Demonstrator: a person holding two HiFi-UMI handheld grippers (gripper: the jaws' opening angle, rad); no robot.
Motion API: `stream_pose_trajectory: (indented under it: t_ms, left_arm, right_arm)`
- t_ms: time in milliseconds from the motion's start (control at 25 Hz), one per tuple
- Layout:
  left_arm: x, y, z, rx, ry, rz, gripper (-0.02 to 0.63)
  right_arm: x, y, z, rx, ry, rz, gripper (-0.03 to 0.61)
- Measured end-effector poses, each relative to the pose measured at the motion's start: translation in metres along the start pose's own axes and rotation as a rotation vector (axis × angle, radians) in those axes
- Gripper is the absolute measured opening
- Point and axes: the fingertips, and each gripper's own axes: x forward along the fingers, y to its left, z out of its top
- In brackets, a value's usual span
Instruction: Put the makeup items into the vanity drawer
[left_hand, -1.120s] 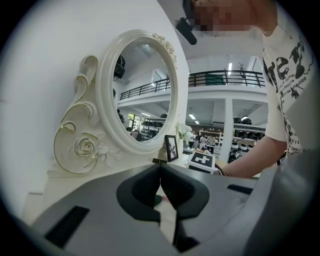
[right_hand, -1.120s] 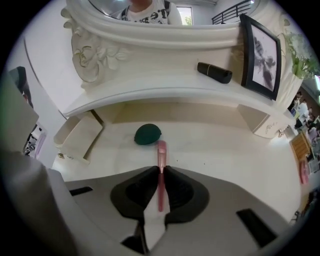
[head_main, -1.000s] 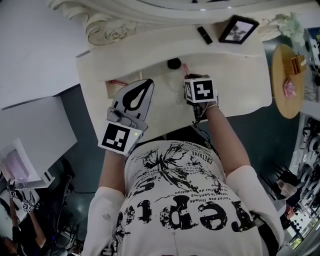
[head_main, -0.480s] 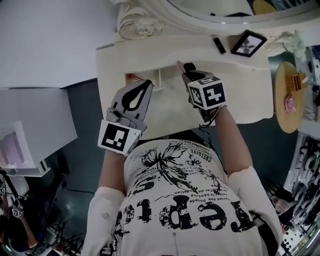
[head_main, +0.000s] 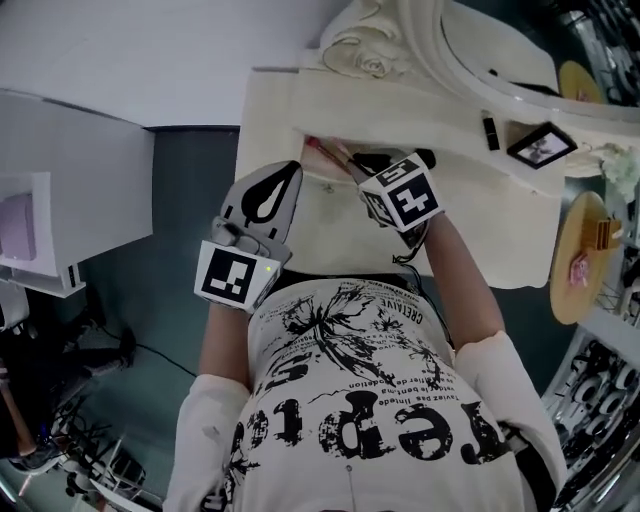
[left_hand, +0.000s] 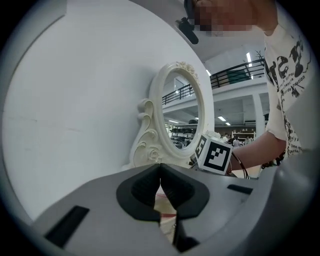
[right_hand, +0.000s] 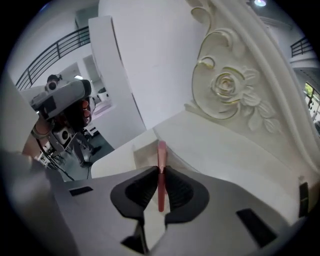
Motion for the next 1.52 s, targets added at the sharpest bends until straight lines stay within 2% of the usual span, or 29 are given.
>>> stream_pose_trajectory:
  t_ms: [280,440,480,520,560,680,960,1320,1520]
  left_arm:
    - [-0.018,0.024,-0.006,-0.058,-0.042,0.118,0.014]
    - [-0.03,0.028,-0.013,-0.06,-0.009,0.141,0.014]
    - [-0.031,0.028,-0.013,-0.065,-0.015,0.145,0.014]
    - [-0.031,0.028,-0.012,-0.072,-0.023,0.146,0.014]
    - [-0.03,0.028,-0.013,-0.073,-0.021,0.143,0.014]
    - [-0.028,0.025,-0.023,-0.048,0.029,0.109,0.014]
    - [-0.001,0.006,-0.014,-0.017,0.023,-0.008,0.014]
    - [0.051,-0.042,-0.013,0.001,0.042,-0.175,0.014]
    - [0.076,-0.065,-0.018,0.004,0.063,-0.222,0.014]
  right_arm:
    - [0.037,0.025,0.01,-0.105,0.056,0.096,0.061]
    - [0.043,0.03,0.017,-0.092,0.021,0.081,0.067]
    - [0.044,0.029,0.018,-0.083,0.013,0.076,0.132]
    - [0.044,0.029,0.018,-0.076,0.009,0.074,0.241]
    - [0.043,0.028,0.017,-0.07,0.006,0.071,0.269]
    - [0.037,0.02,0.014,-0.043,-0.012,0.044,0.282]
    - [0.009,-0.004,-0.007,0.063,-0.033,-0.035,0.287]
    - [-0.038,-0.075,-0.074,0.26,-0.039,-0.214,0.261]
    - [-0.052,-0.116,-0.112,0.353,-0.025,-0.294,0.253]
